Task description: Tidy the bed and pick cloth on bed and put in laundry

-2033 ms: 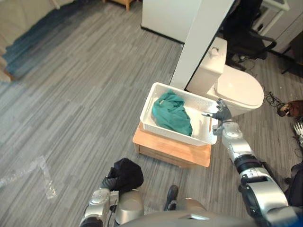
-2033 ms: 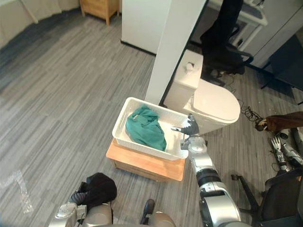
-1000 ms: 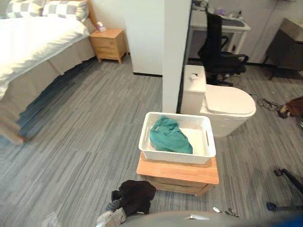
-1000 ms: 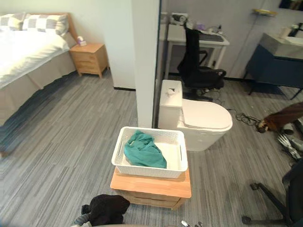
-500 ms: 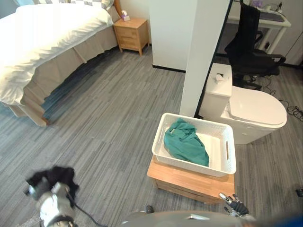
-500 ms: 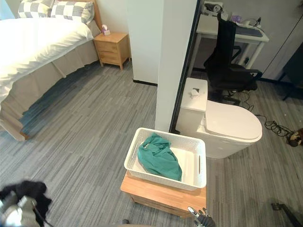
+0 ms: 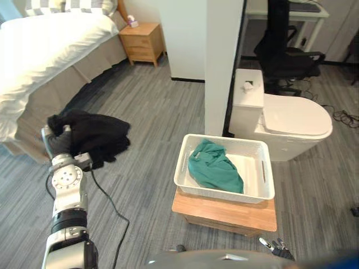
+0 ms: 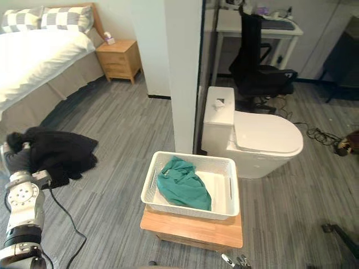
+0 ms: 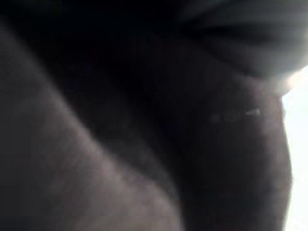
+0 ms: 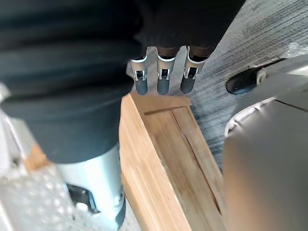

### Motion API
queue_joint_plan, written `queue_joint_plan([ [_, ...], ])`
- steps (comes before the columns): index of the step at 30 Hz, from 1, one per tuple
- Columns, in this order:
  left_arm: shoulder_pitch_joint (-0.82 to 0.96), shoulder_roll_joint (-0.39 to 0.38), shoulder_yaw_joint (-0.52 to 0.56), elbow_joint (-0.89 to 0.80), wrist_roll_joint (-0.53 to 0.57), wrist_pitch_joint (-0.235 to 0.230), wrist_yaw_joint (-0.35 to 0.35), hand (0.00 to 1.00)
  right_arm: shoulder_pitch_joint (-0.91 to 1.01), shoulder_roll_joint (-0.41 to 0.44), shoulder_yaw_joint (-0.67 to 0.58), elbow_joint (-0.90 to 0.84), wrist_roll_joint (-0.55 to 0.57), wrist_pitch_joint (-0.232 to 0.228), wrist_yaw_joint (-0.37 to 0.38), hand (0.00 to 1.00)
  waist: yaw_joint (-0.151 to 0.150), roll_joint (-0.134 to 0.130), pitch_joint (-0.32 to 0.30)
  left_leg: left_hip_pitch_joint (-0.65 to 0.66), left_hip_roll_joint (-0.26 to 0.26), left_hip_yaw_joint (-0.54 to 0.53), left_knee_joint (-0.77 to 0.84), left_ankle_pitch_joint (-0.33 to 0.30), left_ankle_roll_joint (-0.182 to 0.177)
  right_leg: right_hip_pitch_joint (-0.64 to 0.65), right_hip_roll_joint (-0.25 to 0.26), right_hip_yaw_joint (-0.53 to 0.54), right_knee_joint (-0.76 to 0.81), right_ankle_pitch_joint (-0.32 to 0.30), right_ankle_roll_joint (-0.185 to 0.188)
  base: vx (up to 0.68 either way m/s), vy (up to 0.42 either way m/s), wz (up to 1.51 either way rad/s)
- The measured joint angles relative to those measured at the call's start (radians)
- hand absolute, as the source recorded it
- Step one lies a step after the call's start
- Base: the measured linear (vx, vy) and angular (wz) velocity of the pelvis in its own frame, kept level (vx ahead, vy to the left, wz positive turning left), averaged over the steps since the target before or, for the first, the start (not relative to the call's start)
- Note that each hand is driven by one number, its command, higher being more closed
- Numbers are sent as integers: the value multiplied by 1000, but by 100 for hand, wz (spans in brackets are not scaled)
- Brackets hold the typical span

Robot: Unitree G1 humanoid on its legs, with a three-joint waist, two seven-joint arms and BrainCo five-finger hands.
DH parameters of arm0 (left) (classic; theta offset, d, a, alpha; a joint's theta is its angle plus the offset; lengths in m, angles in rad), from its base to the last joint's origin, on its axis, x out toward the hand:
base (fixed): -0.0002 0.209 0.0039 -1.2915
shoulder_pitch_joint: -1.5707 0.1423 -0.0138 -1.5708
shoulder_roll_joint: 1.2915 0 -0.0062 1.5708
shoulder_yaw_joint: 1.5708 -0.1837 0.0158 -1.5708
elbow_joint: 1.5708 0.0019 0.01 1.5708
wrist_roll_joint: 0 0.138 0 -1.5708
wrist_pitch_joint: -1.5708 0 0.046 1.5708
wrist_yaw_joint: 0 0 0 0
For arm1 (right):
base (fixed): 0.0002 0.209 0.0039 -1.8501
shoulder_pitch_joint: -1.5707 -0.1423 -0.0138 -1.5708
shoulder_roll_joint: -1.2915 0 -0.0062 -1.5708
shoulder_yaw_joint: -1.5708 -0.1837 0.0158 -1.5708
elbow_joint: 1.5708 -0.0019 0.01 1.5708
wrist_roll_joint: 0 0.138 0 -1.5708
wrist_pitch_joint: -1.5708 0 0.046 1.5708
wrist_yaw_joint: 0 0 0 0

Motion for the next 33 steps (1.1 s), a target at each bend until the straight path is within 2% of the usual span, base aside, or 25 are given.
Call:
queue_joint_plan([
  [2, -1, -3, -38, -29, -3, 9, -45, 100, 13, 5, 1, -3, -2, -3, -8, 0, -6, -1, 1, 6, 7, 19, 0, -1, -2, -7, 6, 22, 0, 0, 0, -30, -46, -40],
  [6, -1, -61, -113, -112, 1, 22, -112, 100, 52, 8, 23, -6, -9, -3, -12, 0, -22, -3, 3, 26, 21, 64, 0, -8, -12, -16, 18, 70, 0, -4, -7, -24, -41, -36],
  [11, -27, -65, -181, -130, 24, 49, -153, 100, 65, 9, 54, -19, -30, -2, -12, 0, -47, -3, 3, 30, 37, 109, 0, -11, -18, -41, 32, 117, 1, -6, -10, -19, -38, -30],
  [14, -57, -65, -208, -130, 39, 79, -180, 100, 73, 10, 79, -23, -31, -1, -15, 0, -63, -1, 1, 31, 42, 127, 2, -15, -25, -51, 38, 139, 2, -6, -10, 17, -27, -21],
  [16, -77, -64, -227, -129, -2, 114, -234, 100, 79, 12, 96, -23, -33, -1, -20, 0, -67, 1, 0, 32, 47, 149, 6, -17, -28, -68, 43, 162, 7, -5, -12, 31, -21, -30],
  [20, -84, -60, -273, -128, -16, 150, -282, 100, 84, 10, 114, -29, -39, -1, -35, 0, -91, 3, -2, 34, 51, 163, 7, -17, -28, -77, 48, 180, 8, 1, -21, 24, -30, -16],
  [22, -95, -60, -302, -128, -21, 158, -293, 100, 84, 10, 117, -31, -39, -1, -41, 0, -93, 4, -2, 35, 57, 166, 7, -17, -28, -84, 54, 189, 10, 5, -26, 9, -41, -17],
  [26, -119, -62, -338, -113, -42, 213, -307, 100, 85, 7, 127, -34, -40, -1, -47, 0, -112, 7, -5, 34, 64, 171, 7, -17, -28, -100, 60, 201, 23, 7, -27, -37, -54, -11],
  [30, -123, -102, -381, -67, -40, 253, -306, 100, 92, 2, 139, -39, -40, -1, -52, 0, -119, 20, -21, 19, 65, 189, 7, -21, -33, -135, 60, 217, 37, 9, -23, -67, -18, -15],
  [33, -123, -118, -421, -29, -34, 279, -306, 100, 99, 2, 142, -39, -40, 0, -55, 0, -136, 17, -25, 14, 64, 192, 7, -21, -33, -146, 59, 225, 41, 10, -21, -78, -21, -8],
])
